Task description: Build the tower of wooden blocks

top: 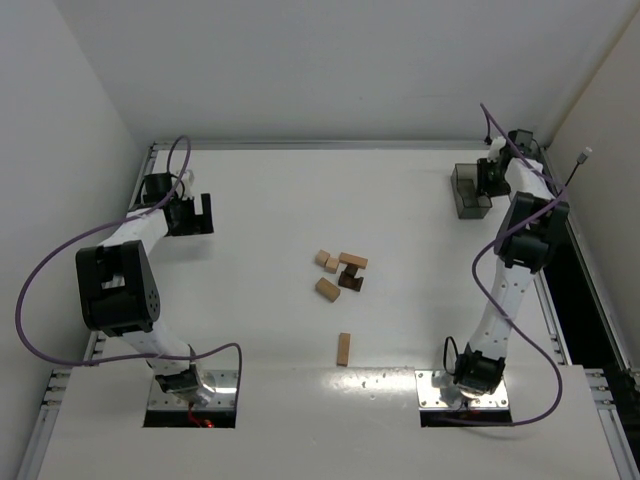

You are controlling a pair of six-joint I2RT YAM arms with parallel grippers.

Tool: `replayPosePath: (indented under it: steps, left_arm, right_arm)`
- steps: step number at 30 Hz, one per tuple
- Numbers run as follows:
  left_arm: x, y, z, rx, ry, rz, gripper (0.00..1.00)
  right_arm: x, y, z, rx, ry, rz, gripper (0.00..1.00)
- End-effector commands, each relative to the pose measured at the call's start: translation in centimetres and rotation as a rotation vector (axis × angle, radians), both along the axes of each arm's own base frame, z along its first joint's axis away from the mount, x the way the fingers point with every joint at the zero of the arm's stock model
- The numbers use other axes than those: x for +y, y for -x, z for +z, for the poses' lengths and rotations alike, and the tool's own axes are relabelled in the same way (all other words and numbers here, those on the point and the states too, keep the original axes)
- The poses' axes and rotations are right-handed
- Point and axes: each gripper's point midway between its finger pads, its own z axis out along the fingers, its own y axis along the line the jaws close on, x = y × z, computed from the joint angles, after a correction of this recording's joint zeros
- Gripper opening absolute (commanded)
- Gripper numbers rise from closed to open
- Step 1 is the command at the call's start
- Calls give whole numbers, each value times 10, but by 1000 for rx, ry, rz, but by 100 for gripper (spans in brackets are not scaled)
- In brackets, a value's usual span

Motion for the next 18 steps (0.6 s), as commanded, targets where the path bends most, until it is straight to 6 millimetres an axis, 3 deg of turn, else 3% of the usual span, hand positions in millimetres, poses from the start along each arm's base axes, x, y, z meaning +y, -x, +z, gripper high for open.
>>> replayPosePath:
  steps: [1,5,8,10,11,12,13,14,15,16,17,18]
  left_arm:
    - [5,-11,15,-42,4,12,99]
    - [5,-11,15,-42,4,12,99]
    - [7,-10,11,-32,-1,18,99]
    - [7,-12,16,-50,-5,18,99]
    - [7,-12,16,-50,-5,18,99]
    - [7,-10,13,-41,-3,18,99]
    - [7,-10,13,-41,-3,18,99]
    - [7,-10,16,-50,-5,18,99]
    - [6,-8,13,-47,-4,18,99]
    - [6,-8,13,-47,-4,18,99]
    - [6,-7,10,-46,2,25,99]
    - [5,-5,7,-37,4,25,99]
  right_arm:
    - [-1,-12,16,-55,-9,34,48]
    - [7,-14,37,-100,-39,64,68]
    - [16,-15,56,-137,-44,74,70]
    - [25,-17,79,-189,-44,89,70]
    - [30,-10,77,-188,-58,99,70]
    - [32,-12,86,-224,-59,98,70]
    - [41,-10,109,-269,-53,120,70]
    - [43,-4,105,-273,-51,121,70]
    - [50,-1,127,-322,-34,135,70]
    - [57,1,115,-313,-40,145,70]
    - [60,13,122,-330,-33,146,70]
    - [65,13,130,-363,-23,157,70]
